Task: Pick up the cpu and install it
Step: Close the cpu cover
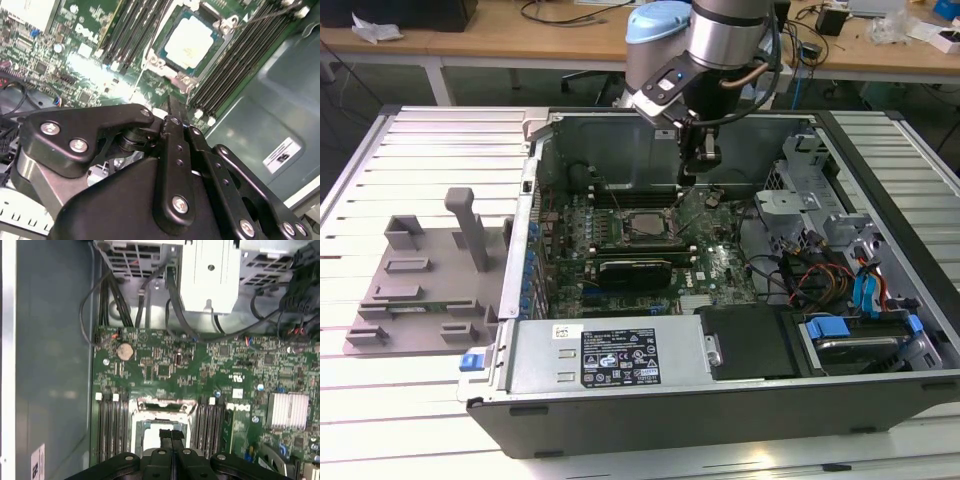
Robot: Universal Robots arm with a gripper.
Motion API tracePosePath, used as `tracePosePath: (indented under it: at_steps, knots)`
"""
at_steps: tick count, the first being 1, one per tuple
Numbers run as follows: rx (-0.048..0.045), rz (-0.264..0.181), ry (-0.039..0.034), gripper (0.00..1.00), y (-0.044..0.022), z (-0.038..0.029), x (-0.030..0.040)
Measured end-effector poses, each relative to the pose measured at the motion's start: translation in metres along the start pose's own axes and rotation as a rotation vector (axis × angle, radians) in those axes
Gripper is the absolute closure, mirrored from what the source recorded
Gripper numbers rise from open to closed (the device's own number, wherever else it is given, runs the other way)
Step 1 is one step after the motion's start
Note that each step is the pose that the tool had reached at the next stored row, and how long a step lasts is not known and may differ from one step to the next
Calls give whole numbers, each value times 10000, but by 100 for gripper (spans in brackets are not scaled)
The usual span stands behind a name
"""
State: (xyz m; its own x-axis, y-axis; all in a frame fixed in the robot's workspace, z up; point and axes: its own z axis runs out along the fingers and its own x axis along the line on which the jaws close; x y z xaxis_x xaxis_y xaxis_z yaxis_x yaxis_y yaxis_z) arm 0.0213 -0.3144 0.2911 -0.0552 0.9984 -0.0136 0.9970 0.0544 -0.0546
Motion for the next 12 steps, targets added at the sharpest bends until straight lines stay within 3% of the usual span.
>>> tracePosePath:
  at_steps: [7,12]
  knots:
    - [10,-2,0,89,174,-9,-10]
    - [20,0,1,89,339,-17,-19]
